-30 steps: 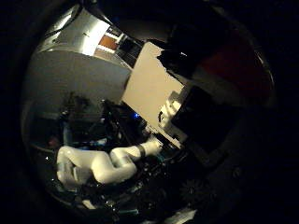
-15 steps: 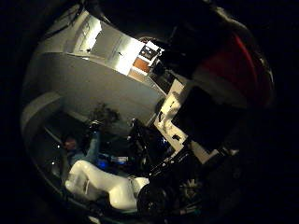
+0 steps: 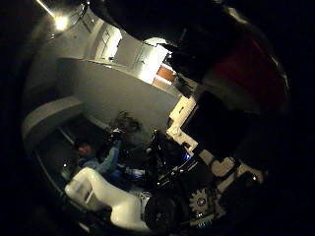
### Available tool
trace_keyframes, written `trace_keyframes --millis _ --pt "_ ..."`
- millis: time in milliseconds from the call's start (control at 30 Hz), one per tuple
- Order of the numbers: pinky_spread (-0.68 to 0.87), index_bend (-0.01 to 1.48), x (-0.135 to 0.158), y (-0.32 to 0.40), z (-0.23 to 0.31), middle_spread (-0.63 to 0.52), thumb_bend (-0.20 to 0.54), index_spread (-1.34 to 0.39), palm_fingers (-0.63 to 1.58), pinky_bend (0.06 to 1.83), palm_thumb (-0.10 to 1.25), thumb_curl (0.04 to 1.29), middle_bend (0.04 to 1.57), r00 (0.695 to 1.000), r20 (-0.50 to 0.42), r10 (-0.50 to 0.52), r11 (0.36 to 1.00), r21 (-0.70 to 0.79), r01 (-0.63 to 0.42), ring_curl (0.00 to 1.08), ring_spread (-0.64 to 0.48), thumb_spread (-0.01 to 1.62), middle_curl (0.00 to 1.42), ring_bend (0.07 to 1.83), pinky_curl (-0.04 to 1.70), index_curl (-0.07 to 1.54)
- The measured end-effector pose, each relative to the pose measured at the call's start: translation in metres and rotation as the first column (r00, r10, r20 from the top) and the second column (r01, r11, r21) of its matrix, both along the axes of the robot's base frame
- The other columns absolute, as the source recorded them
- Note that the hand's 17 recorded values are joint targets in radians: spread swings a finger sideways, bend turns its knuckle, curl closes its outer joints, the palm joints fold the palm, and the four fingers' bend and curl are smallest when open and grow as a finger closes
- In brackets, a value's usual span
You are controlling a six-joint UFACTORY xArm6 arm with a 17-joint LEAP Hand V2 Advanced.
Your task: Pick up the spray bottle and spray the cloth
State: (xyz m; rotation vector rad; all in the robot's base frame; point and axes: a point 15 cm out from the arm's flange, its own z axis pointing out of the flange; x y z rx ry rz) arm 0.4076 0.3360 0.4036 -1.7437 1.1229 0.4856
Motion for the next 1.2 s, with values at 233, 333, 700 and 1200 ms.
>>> trace_keyframes --millis 233,333,700,1200 --pt "-0.20 1.20 0.000 0.011 -0.035 -0.10 -0.013 -0.18 1.19 1.05 1.09 0.68 1.38 1.000 -0.015 0.005 0.997 0.071 -0.004 0.59 -0.16 1.01 0.64 1.48 1.15 0.71" --pt "-0.20 1.20 0.006 0.013 -0.052 -0.10 -0.013 -0.18 1.19 1.05 1.09 0.68 1.38 1.000 -0.012 0.002 0.997 0.079 -0.001 0.59 -0.16 1.01 0.64 1.48 1.15 0.71" --pt "-0.20 1.20 0.031 -0.003 -0.113 -0.09 -0.014 -0.18 1.19 1.05 1.08 0.68 1.38 1.000 -0.024 -0.008 0.999 0.041 0.009 0.59 -0.16 1.01 0.64 1.48 1.15 0.71" --pt "-0.22 1.16 0.027 0.006 -0.159 -0.09 -0.026 -0.17 1.18 1.04 0.97 0.65 1.35 0.998 -0.037 0.056 0.998 0.009 -0.056 0.58 -0.16 1.03 0.63 1.46 1.09 0.71"
